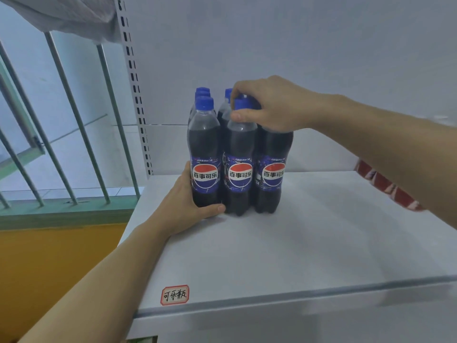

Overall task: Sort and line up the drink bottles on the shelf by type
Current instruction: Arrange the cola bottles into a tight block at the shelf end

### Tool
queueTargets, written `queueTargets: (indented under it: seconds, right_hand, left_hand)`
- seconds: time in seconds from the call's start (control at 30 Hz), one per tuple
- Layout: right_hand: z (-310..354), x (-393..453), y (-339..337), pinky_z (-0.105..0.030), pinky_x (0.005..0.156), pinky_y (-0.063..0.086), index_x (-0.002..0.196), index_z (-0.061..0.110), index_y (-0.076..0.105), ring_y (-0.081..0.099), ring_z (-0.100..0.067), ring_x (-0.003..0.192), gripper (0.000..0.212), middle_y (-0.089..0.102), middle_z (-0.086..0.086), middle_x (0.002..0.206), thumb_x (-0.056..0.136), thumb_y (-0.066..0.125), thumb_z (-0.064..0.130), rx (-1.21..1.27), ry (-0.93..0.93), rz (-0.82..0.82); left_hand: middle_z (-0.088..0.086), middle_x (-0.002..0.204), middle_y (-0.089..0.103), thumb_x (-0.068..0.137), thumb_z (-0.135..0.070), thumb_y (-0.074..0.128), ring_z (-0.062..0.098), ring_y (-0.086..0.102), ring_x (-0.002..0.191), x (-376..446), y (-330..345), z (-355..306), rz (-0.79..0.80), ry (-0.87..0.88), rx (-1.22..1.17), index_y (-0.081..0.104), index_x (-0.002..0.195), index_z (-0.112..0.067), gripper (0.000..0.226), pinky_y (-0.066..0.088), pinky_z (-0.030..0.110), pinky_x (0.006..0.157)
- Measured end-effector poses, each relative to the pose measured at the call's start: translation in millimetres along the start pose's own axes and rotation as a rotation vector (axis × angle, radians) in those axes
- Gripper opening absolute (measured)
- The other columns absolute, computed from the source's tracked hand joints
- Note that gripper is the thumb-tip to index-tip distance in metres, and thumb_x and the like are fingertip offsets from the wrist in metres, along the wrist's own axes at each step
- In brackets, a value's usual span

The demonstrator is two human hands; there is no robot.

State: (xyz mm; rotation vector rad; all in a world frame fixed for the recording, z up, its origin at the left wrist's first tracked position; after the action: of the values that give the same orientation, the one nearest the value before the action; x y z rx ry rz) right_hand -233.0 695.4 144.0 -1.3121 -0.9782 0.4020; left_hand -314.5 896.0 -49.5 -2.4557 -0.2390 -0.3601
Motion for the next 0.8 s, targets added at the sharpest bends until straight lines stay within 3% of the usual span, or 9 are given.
queueTargets:
  seconds: [0.07,0.13,0.23,0.33,0.4,0.47,0.57,0.63,0.8]
  right_hand:
    - [-3.7,-7.9,5.4,-0.032,0.076,0.044,0.124,0.030,0.052,0.052,-0.010,0.081,0.040,0.061,0.007,0.099,0.094,0.057,0.056,0.008,0.017,-0.197]
    - [-5.9,-26.9,17.2,-0.027,0.080,0.045,0.122,0.020,0.056,0.053,-0.011,0.088,0.038,0.060,0.002,0.103,0.092,0.063,0.043,0.183,-0.013,-0.609]
    - [-9.1,-65.9,63.8,-0.024,0.073,0.043,0.115,0.009,0.052,0.054,-0.016,0.083,0.031,0.057,-0.008,0.100,0.090,0.067,0.020,0.481,0.082,-1.004]
    - [-17.5,-94.5,127.9,-0.039,0.070,0.051,0.123,0.020,0.041,0.056,-0.024,0.086,0.050,0.054,-0.008,0.103,0.083,0.069,0.033,0.724,0.338,-0.891]
    - [-23.4,-105.1,148.8,-0.035,0.070,0.056,0.130,0.030,0.037,0.060,-0.016,0.093,0.064,0.057,0.002,0.110,0.079,0.074,0.041,0.860,0.419,-0.660]
    - [-28.6,-107.0,153.8,-0.028,0.073,0.058,0.134,0.035,0.035,0.062,-0.006,0.099,0.074,0.060,0.012,0.116,0.076,0.081,0.036,0.945,0.404,-0.430]
    - [-33.5,-109.0,162.2,-0.034,0.086,0.059,0.133,0.031,0.038,0.064,0.002,0.098,0.078,0.061,0.022,0.115,0.073,0.086,0.017,0.919,0.398,-0.221]
    - [-34.6,-109.4,165.3,-0.032,0.088,0.058,0.131,0.033,0.040,0.065,0.006,0.095,0.078,0.062,0.025,0.113,0.071,0.087,0.015,0.900,0.411,-0.164]
    - [-33.3,-108.6,160.1,-0.006,0.066,0.048,0.129,0.029,0.041,0.061,0.016,0.085,0.078,0.058,0.027,0.110,0.070,0.091,0.024,0.891,0.435,-0.183]
  left_hand:
    - [-0.015,0.146,0.050,0.054,-0.064,0.086,0.008,0.052,0.129,0.7,-2.7,1.1,0.009,-0.015,-0.012,0.025,0.152,-0.035,0.119,0.044,0.038,0.112]
    - [-0.012,0.148,0.049,0.051,-0.066,0.087,0.011,0.051,0.131,3.0,-7.2,3.0,-0.012,-0.057,-0.022,0.021,0.155,-0.034,0.128,0.044,0.040,0.111]
    - [-0.004,0.135,0.056,0.058,-0.055,0.092,0.014,0.058,0.117,5.6,-13.4,3.1,-0.076,-0.098,0.042,0.032,0.147,-0.024,0.111,0.051,0.035,0.097]
    - [0.001,0.102,0.063,0.060,-0.056,0.090,0.018,0.063,0.090,5.1,-18.4,-0.6,-0.134,-0.127,0.161,0.043,0.115,-0.021,0.081,0.053,0.034,0.074]
    - [-0.001,0.096,0.065,0.056,-0.061,0.089,0.018,0.064,0.085,4.9,-20.4,0.9,-0.091,-0.147,0.186,0.047,0.109,-0.022,0.078,0.054,0.035,0.072]
    - [-0.007,0.098,0.068,0.052,-0.063,0.089,0.013,0.065,0.083,4.6,-20.7,4.1,-0.018,-0.154,0.209,0.049,0.113,-0.028,0.081,0.056,0.038,0.077]
    - [-0.005,0.091,0.069,0.056,-0.056,0.091,0.013,0.059,0.072,4.1,-17.7,7.7,0.000,-0.139,0.235,0.052,0.113,-0.028,0.074,0.053,0.034,0.069]
    - [-0.004,0.092,0.069,0.058,-0.055,0.091,0.015,0.060,0.073,4.5,-16.6,10.1,-0.008,-0.139,0.227,0.052,0.112,-0.028,0.072,0.053,0.034,0.070]
    - [-0.007,0.104,0.072,0.047,-0.070,0.085,0.020,0.070,0.092,5.2,-18.4,17.6,0.020,-0.145,0.182,0.051,0.115,-0.033,0.084,0.057,0.050,0.085]
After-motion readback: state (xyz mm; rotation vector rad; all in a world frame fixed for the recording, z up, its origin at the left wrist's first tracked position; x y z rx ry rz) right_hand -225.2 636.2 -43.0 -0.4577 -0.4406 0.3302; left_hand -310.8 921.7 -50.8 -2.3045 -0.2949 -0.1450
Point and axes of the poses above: each hand's wrist, its own x-axis towards the middle knuckle, its own y-axis out of the palm, z = x × y, the point moved 1 cm from there along x, towards the middle knuckle
